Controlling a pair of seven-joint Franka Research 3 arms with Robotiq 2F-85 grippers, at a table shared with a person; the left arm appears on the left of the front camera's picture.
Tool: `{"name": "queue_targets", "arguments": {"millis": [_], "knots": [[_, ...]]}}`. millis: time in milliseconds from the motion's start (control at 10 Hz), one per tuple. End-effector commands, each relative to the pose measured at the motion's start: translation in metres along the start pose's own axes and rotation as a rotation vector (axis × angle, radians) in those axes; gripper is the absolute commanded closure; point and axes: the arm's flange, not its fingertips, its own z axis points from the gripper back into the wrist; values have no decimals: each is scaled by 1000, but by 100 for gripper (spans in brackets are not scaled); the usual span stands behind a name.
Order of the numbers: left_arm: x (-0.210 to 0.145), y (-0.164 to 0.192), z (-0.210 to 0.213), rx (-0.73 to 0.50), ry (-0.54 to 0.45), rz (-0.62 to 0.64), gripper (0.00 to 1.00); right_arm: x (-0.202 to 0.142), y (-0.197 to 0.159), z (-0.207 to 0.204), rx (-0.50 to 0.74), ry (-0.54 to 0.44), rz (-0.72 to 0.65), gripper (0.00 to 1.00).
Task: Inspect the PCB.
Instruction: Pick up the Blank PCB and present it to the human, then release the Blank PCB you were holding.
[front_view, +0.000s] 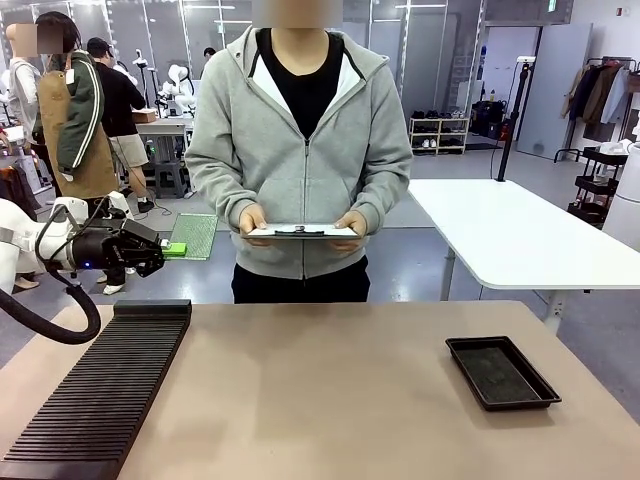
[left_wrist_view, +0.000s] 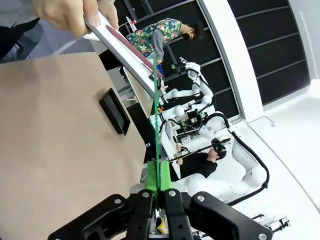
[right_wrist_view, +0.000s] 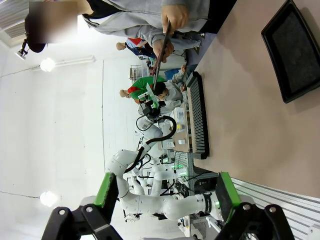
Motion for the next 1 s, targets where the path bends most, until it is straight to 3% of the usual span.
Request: {"name": "queue_targets", "arguments": {"millis": [0,900], "knots": [[0,-2,-1,-12,-18,1,100,-1,3,1,0,-2,8,0],[0,-2,-1,-12,-18,1,100,-1,3,1,0,-2,8,0]]}}
